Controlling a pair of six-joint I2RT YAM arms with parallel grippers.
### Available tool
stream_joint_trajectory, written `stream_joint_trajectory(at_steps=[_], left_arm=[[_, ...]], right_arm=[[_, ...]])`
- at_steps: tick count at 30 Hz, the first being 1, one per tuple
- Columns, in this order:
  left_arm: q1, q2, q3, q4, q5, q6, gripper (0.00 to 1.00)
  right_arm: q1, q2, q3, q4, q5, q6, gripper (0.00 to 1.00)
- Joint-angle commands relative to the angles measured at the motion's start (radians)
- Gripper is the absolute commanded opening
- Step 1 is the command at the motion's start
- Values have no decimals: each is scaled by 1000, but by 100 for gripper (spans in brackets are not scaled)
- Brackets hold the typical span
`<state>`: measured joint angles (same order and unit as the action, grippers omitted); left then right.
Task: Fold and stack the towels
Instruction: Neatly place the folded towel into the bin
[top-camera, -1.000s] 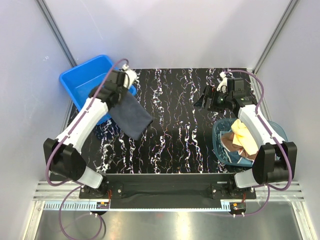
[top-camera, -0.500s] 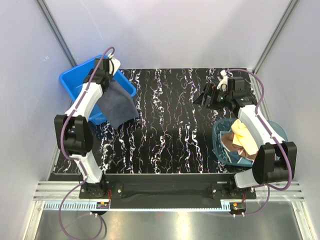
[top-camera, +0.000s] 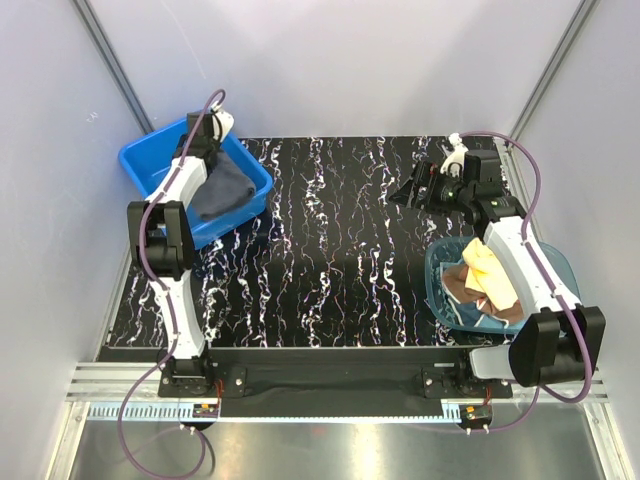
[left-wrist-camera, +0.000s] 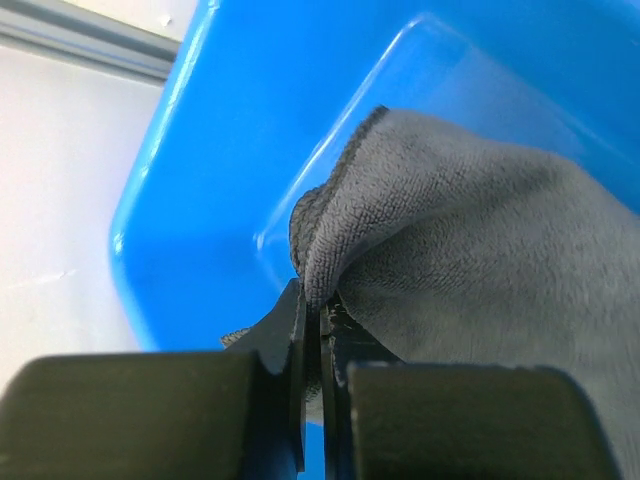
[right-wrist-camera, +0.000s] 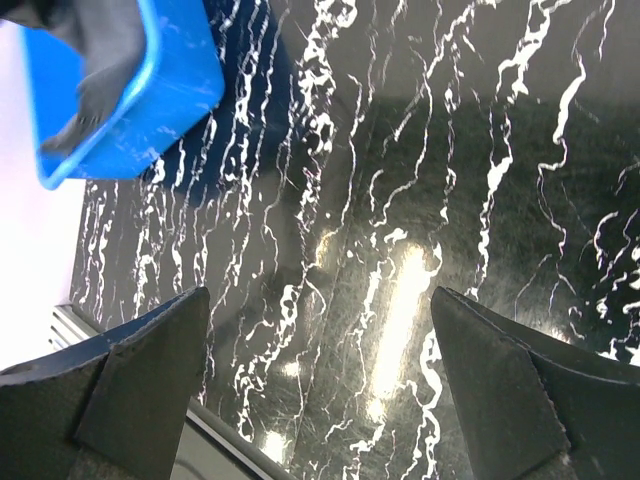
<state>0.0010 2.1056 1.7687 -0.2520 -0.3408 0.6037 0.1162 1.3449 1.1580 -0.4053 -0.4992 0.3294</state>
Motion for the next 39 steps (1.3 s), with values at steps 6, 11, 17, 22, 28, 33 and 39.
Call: stream_joint_trajectory(at_steps=[6,11,17,22,28,33,39], left_arm=[[67,117,115,131,59,56,0],[80,211,172,155,46,51,1],[79,263,227,212,-32,-27,53],[27,220,261,200,-193,-50,85],[-100,96,329,65,-317,-171,99],[-234,-120,362,-203,-314,-347,99],[-344,-538,85,-308,105,-600,99]], right_arm=[[5,-26,43,0,-13,-7,99],[5,-12,46,-7,-7,-12,100],[7,8,42,0,-22,-9,100],[7,14,35,20,-27,-3,100],[5,-12,31,31,184,80,100],[5,-10,144,-175,451,166,100],[-47,57,198,-391,853,206,100]])
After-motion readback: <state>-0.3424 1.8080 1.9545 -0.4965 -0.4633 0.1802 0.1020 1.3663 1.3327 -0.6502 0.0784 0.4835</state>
